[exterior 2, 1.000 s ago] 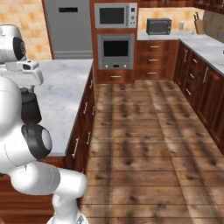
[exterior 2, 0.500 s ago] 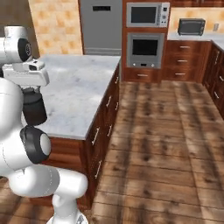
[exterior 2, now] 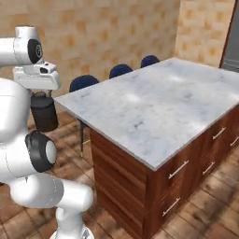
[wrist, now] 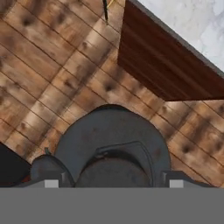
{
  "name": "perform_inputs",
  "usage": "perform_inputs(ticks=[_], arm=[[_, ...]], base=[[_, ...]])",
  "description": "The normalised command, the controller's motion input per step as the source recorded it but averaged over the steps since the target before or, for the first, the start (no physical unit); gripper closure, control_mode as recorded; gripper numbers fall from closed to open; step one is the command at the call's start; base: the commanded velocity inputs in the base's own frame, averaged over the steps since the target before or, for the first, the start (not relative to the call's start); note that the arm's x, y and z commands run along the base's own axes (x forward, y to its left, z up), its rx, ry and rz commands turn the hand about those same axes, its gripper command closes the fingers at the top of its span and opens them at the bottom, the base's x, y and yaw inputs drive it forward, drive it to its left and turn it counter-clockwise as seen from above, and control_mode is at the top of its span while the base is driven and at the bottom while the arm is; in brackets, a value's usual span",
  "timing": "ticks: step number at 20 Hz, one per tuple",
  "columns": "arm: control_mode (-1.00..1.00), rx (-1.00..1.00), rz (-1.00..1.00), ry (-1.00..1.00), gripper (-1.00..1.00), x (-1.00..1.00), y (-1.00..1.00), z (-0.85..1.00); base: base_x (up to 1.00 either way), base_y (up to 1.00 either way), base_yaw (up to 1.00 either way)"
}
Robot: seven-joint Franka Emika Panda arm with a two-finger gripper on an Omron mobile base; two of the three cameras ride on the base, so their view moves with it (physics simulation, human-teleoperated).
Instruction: Pick the colander and jug and place them in the sink. Then turn on the water.
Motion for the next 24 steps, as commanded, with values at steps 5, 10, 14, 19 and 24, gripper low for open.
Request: perform_inputs(ticks=[5, 10, 14, 19, 24], arm=[[1.0, 0.0, 0.0, 0.0, 1.0, 0.0, 0.0, 0.0], [1.0, 0.0, 0.0, 0.0, 1.0, 0.0, 0.0, 0.0], [1.0, 0.0, 0.0, 0.0, 1.0, 0.0, 0.0, 0.0], [1.0, 0.0, 0.0, 0.0, 1.0, 0.0, 0.0, 0.0], [1.0, 0.0, 0.0, 0.0, 1.0, 0.0, 0.0, 0.0]], base=[[0.03, 0.0, 1.0], [0.09, -0.09, 0.99], [0.03, -0.23, 0.95], [0.07, -0.34, 0.94], [0.08, -0.45, 0.91]])
